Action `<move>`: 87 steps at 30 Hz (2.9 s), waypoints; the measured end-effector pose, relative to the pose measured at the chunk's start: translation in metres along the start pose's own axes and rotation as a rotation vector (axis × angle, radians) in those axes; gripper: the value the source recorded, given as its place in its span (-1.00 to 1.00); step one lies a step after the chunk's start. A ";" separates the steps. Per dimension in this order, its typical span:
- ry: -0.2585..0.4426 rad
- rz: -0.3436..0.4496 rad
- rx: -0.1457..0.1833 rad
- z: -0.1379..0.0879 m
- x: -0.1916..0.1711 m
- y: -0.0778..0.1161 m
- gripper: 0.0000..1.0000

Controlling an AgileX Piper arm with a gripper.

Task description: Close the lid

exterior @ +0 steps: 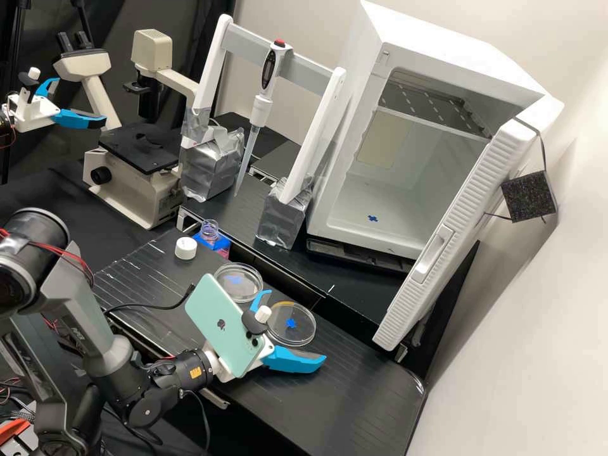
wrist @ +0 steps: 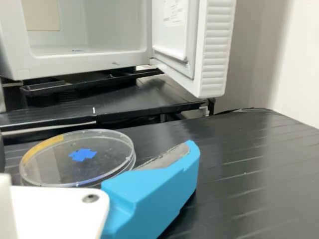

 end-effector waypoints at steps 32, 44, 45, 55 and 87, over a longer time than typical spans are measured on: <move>0.059 -0.083 -0.024 -0.003 0.011 -0.017 -1.00; 0.066 -0.074 -0.038 -0.001 0.012 -0.017 -1.00; 0.066 -0.074 -0.038 -0.001 0.012 -0.017 -1.00; 0.066 -0.074 -0.038 -0.001 0.012 -0.017 -1.00; 0.240 0.006 0.039 -0.048 -0.013 -0.001 -1.00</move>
